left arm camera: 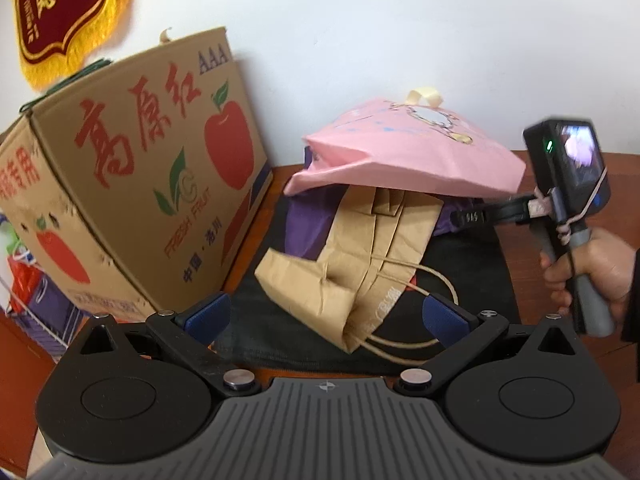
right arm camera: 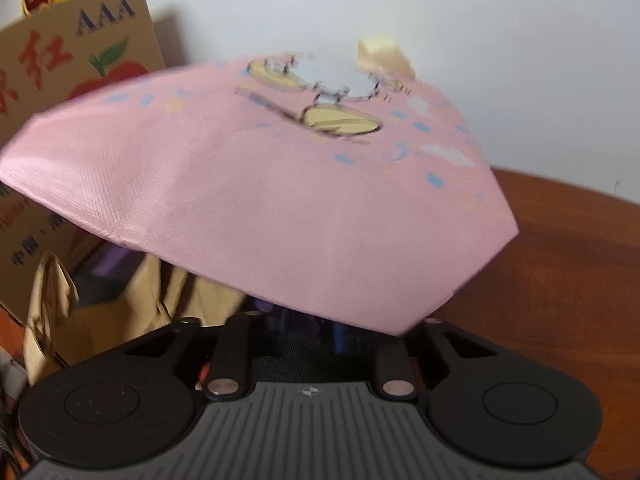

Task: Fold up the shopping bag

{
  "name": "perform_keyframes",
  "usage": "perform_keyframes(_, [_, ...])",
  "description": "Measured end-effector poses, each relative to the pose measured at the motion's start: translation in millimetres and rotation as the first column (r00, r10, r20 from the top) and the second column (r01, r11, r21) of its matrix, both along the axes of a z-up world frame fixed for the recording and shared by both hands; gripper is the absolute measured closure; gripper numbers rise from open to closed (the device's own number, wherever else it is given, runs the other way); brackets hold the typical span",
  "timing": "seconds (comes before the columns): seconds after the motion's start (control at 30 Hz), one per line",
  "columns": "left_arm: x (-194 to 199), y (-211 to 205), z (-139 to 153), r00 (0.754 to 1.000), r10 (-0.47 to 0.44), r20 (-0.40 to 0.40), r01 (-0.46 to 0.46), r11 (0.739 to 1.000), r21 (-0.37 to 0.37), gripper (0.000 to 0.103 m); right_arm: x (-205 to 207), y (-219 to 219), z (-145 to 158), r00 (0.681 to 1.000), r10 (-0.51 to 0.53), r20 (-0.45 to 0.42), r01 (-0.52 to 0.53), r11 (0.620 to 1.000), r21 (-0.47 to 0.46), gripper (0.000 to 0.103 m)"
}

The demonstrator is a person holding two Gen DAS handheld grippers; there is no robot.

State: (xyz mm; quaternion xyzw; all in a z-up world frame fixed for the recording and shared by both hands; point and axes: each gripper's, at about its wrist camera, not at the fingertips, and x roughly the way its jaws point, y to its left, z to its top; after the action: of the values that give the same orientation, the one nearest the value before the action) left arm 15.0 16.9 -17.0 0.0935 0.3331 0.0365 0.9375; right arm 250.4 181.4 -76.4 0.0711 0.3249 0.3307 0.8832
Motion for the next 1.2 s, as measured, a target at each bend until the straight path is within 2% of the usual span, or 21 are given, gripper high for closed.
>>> perform_keyframes(0.17, [9, -8, -1, 1.0, -0.025, -0.001, 0.025, 0.999, -0.046, 0.0, -11, -20, 40, 0.998, 0.005, 0.069, -0.007, 1.0, 0.025, 0.082])
perform_keyframes(0.4, [15, -36, -11, 0.994, -0.11, -0.008, 0.11, 0.992, -0.055, 0.0, -18, -59, 103, 0.99, -0.001, 0.144, -0.004, 0.999, 0.038, 0.082])
perform_keyframes(0.57, [17, -53, -13, 0.986, -0.167, 0.003, 0.166, 0.984, -0.065, 0.0, -24, -100, 145, 0.985, -0.028, 0.171, 0.018, 0.998, 0.056, 0.083])
perform_keyframes(0.7, [16, -62, -16, 0.981, -0.196, 0.007, 0.196, 0.978, -0.067, 0.0, -38, -145, 168, 0.987, -0.033, 0.157, 0.023, 0.998, 0.067, 0.082])
perform_keyframes(0.87, [10, -74, -21, 0.974, -0.228, 0.001, 0.227, 0.97, -0.089, 0.001, -55, -206, 171, 0.995, -0.028, 0.093, 0.023, 0.998, 0.052, 0.082])
perform_keyframes(1.03, [0, -89, -22, 0.962, -0.274, 0.001, 0.272, 0.953, -0.132, 0.001, -81, -275, 145, 1.0, -0.023, 0.007, 0.024, 1.0, -0.015, 0.082])
perform_keyframes(1.2, [-13, -119, -20, 0.953, -0.301, 0.035, 0.303, 0.943, -0.136, 0.001, -99, -328, 112, 0.997, -0.029, -0.078, 0.023, 0.997, -0.08, 0.082])
